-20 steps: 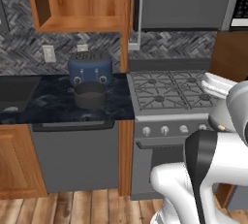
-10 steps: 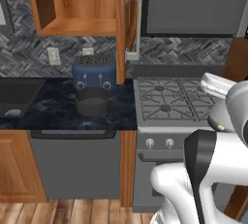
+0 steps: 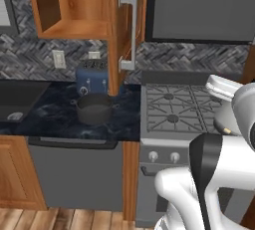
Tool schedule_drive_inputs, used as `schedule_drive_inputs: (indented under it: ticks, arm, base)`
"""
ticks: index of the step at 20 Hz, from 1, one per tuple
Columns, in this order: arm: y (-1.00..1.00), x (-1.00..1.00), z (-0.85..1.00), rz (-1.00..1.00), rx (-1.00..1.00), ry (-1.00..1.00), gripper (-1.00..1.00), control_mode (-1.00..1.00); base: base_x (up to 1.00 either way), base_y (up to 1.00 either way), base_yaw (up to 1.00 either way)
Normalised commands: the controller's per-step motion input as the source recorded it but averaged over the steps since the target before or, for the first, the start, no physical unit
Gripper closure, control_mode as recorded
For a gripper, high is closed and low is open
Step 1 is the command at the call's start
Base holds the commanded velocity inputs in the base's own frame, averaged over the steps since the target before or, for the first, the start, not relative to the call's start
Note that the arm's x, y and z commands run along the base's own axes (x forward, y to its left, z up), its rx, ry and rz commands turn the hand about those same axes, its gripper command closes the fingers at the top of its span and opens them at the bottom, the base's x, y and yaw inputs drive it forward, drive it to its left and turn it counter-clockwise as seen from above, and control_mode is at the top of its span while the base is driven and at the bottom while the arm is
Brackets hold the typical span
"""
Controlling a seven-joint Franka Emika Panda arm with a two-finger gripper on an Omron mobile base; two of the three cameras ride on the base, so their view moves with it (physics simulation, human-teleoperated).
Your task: Pick the kettle from the cabinet and place it on a stove burner. Then pick the pot from the counter and place it on another stove burner. Finally, turn both burners on.
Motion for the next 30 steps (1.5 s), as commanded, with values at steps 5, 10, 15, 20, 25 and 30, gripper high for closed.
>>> schedule_drive_inputs:
  ticks: [5,10,15,20,25,30]
  arm:
    - [0.0,0.0,0.0,0.0,0.0,0.0,1.0,1.0]
    - [0.0,0.0,0.0,0.0,0.0,0.0,1.0,1.0]
    - [0.0,0.0,0.0,0.0,0.0,0.0,1.0,1.0]
    - [0.0,0.0,0.0,0.0,0.0,0.0,1.0,1.0]
    - [0.0,0.0,0.0,0.0,0.0,0.0,1.0,1.0]
    - [0.0,0.0,0.0,0.0,0.0,0.0,1.0,1.0]
  base:
    - [0.25,-0.46,0.18]
    - [0.26,-0.48,0.18]
    - [0.21,-0.5,0.17]
    - [0.2,-0.47,0.17]
    - [0.25,-0.42,0.16]
    - [0.27,-0.41,0.16]
